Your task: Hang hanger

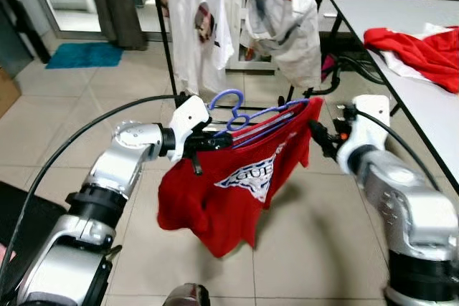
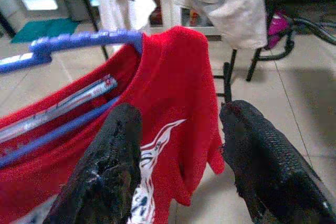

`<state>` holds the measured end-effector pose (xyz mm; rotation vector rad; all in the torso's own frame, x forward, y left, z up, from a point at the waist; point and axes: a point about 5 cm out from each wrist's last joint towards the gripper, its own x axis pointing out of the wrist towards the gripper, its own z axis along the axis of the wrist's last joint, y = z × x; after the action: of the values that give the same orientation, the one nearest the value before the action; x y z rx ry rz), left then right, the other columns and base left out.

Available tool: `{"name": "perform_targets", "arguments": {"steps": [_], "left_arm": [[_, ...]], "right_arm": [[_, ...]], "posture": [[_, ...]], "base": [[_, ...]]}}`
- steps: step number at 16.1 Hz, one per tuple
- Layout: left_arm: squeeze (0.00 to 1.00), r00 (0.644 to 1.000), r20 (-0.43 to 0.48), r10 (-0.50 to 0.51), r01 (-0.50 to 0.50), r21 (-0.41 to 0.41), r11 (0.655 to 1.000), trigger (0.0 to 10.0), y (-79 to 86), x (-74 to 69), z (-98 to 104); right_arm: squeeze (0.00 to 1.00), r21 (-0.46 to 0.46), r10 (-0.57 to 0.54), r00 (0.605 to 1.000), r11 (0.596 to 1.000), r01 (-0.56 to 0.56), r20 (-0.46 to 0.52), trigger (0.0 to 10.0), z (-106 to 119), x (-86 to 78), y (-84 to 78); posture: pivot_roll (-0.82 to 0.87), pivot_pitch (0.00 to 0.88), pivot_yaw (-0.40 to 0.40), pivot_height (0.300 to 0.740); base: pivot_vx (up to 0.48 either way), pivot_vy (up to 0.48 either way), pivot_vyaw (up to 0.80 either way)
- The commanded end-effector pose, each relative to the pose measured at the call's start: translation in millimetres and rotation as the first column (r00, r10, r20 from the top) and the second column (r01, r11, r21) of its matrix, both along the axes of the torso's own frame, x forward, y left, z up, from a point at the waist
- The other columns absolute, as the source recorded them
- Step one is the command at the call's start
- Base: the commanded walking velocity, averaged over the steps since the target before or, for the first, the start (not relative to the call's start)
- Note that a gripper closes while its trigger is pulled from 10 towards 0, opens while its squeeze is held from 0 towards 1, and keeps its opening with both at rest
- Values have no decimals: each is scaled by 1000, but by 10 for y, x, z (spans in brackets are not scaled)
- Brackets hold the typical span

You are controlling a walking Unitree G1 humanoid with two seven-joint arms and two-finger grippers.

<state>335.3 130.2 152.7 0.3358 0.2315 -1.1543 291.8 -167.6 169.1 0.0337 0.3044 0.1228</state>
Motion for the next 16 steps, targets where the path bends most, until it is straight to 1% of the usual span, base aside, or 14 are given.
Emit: {"name": "perform_targets", "arguments": {"steps": [1, 2, 3, 4, 5, 6, 10, 12, 15, 16], "left_arm": [[0, 1000, 26, -10, 11, -28, 1000, 0, -12, -5, 91], [0, 1000, 24, -15, 16, -30, 999, 0, -15, -12, 92], [0, 1000, 20, -18, 19, -31, 999, 0, -17, -16, 92], [0, 1000, 13, -25, 25, -33, 999, 0, -22, -26, 92], [0, 1000, 10, -27, 28, -33, 999, 0, -26, -33, 92], [0, 999, 2, -38, 38, -36, 999, 0, -41, -51, 90], [0, 997, -29, -77, 76, -38, 996, 0, -86, -118, 60], [0, 997, -25, -69, 68, -45, 997, 0, -98, -108, 75], [0, 997, -28, -71, 70, -47, 996, 0, -94, -115, 85], [0, 997, -28, -68, 67, -46, 997, 0, -90, -114, 86]], "right_arm": [[0, 22, -2, 1000, 1000, 2, 10, 5765, 23, 22, 7], [0, 28, 6, 1000, 1000, -6, 13, 5569, 26, 27, 25], [0, 39, 17, 1000, 999, -18, 17, 5961, 33, 35, 55], [0, 47, 18, 999, 999, -19, 28, 7569, 53, 56, 93], [0, 52, 19, 999, 998, -20, 32, 8235, 60, 65, 107], [0, 54, 16, 999, 998, -18, 40, 10000, 69, 83, 124], [0, 59, -17, 997, 998, 12, 81, 10000, 98, 141, 142], [0, 15, -26, 998, 1000, 25, 60, 10000, 54, 152, 128], [0, -2, -47, 997, 999, 47, 54, 10000, 18, 169, 98], [0, -6, -54, 997, 999, 54, 52, 9608, 12, 173, 89]], "posture": [[54, 41, 28, 740], [54, 41, 28, 740], [56, 38, 26, 740], [56, 38, 26, 740], [56, 38, 26, 740], [56, 34, 25, 740], [55, 25, 28, 740], [55, 25, 28, 740], [56, 20, 24, 740], [56, 18, 23, 740]], "base": [[0, 0, 0], [0, 0, 0], [0, 0, 0], [0, 0, 0], [0, 0, 0], [0, 0, 0], [0, 0, 0], [0, 0, 0], [0, 0, 0], [0, 0, 0]]}}
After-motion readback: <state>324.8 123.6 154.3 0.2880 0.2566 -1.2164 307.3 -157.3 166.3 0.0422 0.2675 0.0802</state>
